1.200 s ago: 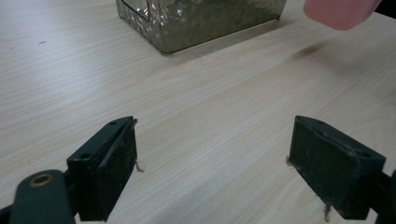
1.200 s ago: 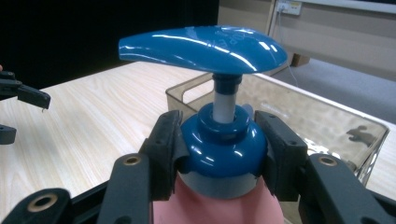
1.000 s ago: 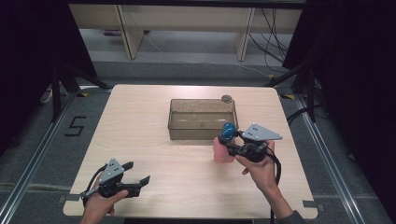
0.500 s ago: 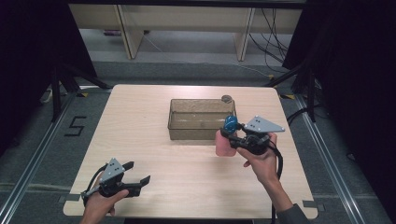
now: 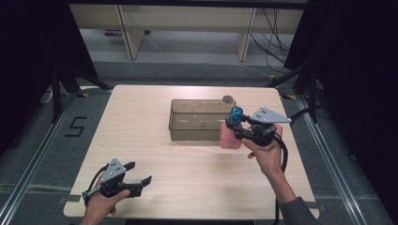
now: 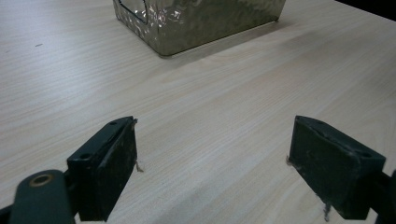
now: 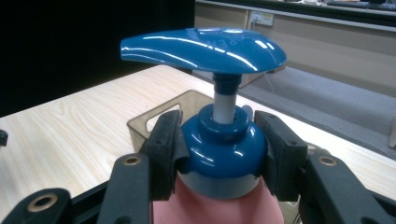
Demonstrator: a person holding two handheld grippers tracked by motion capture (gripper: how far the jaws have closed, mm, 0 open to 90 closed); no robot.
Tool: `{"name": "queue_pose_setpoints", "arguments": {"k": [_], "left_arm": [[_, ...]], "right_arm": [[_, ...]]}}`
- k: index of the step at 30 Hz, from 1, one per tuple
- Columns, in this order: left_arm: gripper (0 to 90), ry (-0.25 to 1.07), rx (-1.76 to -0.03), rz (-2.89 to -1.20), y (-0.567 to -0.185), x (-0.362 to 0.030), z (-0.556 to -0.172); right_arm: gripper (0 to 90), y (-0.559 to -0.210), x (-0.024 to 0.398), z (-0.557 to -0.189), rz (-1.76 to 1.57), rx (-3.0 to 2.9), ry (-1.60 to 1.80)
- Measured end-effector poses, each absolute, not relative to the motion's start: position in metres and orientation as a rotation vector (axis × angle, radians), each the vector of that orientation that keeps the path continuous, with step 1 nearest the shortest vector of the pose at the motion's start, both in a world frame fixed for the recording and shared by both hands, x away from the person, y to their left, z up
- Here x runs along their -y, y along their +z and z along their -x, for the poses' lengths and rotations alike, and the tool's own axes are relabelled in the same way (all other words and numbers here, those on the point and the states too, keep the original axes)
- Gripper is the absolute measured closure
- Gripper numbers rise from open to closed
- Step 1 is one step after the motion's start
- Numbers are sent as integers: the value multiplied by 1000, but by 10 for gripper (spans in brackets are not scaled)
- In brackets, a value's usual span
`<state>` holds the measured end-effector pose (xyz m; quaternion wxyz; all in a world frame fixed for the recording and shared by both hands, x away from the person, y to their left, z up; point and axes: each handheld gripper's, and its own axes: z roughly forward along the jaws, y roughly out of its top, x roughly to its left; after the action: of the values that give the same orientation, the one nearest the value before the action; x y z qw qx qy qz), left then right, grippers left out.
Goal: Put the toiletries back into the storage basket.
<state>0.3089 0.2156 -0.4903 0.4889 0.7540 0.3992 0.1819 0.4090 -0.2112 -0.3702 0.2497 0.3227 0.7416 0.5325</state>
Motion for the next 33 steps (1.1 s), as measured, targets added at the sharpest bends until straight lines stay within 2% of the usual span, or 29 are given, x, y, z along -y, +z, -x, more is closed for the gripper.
{"name": "queue_pose_setpoints", "arguments": {"k": [33], "left_arm": [[147, 433, -965, -1830, -490, -215, -310]], "right_arm": [[537, -350, 204, -454, -930, -1980, 1426]]}}
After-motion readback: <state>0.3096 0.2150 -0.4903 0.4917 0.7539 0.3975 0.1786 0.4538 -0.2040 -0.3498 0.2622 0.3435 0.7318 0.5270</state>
